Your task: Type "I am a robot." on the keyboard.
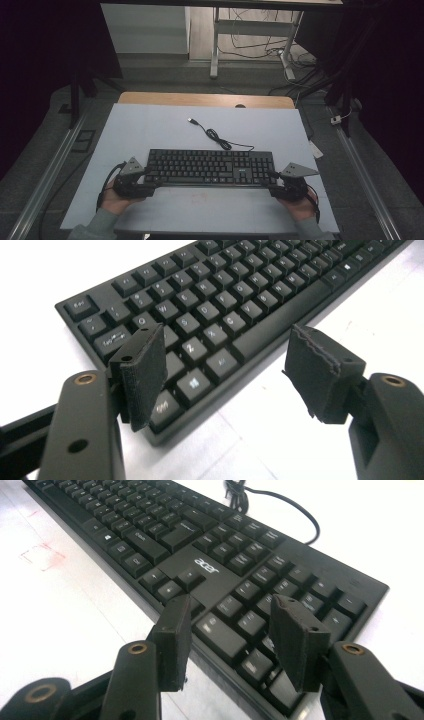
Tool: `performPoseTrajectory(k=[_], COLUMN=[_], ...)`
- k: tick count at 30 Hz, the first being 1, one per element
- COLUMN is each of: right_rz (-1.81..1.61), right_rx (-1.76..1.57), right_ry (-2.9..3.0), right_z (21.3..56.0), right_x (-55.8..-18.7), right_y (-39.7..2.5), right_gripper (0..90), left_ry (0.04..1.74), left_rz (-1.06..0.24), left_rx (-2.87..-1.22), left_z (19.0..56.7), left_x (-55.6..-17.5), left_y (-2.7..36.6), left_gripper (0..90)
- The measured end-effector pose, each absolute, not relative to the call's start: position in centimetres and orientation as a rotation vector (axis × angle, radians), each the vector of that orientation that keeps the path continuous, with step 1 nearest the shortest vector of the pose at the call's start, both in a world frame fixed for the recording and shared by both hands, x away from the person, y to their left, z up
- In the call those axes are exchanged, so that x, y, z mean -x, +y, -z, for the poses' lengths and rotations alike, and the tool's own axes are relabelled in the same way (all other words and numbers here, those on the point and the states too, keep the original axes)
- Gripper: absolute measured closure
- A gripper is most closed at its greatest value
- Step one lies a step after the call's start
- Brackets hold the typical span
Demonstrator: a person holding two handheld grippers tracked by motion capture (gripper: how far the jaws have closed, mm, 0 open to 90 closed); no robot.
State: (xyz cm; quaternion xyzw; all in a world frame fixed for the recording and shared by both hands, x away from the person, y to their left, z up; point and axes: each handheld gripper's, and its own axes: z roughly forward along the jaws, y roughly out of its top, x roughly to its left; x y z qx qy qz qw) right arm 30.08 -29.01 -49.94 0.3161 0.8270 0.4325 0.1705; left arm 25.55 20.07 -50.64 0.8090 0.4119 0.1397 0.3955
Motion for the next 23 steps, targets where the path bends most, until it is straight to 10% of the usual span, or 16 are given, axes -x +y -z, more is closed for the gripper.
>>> performPoseTrajectory(k=[23], right_rz=[-1.198], right_rx=[-0.885], right_ry=[2.363], right_z=[50.28], right_x=[-29.98], right_y=[-29.25], right_gripper=[49.4], left_ry=[1.052], left_rz=[-0.365], left_rx=[-2.054], left_z=[50.87], left_x=[-25.39], left_y=[20.58], left_gripper=[32.3])
